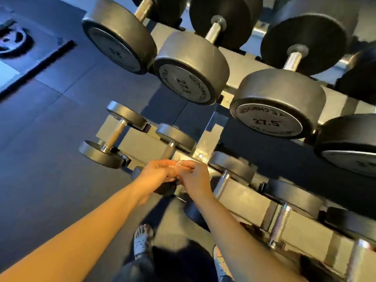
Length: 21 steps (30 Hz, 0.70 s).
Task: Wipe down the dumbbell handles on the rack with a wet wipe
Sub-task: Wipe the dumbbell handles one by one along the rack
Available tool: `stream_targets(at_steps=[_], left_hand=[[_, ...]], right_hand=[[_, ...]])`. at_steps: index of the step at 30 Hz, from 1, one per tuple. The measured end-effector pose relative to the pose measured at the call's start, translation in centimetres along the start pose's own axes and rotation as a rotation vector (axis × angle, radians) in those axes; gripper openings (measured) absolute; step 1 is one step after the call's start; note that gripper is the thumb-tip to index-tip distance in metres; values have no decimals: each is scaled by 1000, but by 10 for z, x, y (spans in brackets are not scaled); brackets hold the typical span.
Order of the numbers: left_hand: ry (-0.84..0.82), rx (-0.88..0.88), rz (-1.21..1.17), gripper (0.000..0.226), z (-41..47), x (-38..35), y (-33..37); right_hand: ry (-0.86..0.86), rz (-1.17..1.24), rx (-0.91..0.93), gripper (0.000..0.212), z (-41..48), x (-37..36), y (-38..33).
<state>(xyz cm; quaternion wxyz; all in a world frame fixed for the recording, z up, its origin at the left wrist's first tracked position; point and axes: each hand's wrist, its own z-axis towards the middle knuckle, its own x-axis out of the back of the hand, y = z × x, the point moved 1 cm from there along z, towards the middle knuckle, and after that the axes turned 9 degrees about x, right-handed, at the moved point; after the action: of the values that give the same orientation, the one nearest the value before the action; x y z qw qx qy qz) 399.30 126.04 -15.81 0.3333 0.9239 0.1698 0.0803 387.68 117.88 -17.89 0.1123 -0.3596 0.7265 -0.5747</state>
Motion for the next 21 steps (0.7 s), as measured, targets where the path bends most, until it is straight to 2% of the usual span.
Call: stream_targets(at_steps=[2,5,7,9,10,12,14,17,19,21], left_hand=[[-63,53,-41,39,4,25,0],[43,126,-56,31,16,53,-3],[232,35,132,24,30,65,-14],[465,-52,338,21,42,72,-33],[534,-55,353,19,47,72,-42],[569,-13,279,28,63,67,-55],[605,33,211,36,79,57,-63],[724,96,130,40,95,54,-69],[749,166,49,44,99,60,-80],[758,183,-57,39,99,61,-86]], right_hand=[[36,-43,-22,7,2,-18,-3],[30,-154,-20,6,9,-44,-6],[38,-182,-12,12,13,-54,0],[117,-163,-41,15,20,-60,17],[168,-151,-68,12,23,-65,28],[209,-129,-131,4,29,-79,47],[153,-129,-186,8,35,-99,62],[86,-124,-252,8,45,-113,76],[51,-136,-283,11,56,-114,83],[20,-155,-314,13,65,-112,86]])
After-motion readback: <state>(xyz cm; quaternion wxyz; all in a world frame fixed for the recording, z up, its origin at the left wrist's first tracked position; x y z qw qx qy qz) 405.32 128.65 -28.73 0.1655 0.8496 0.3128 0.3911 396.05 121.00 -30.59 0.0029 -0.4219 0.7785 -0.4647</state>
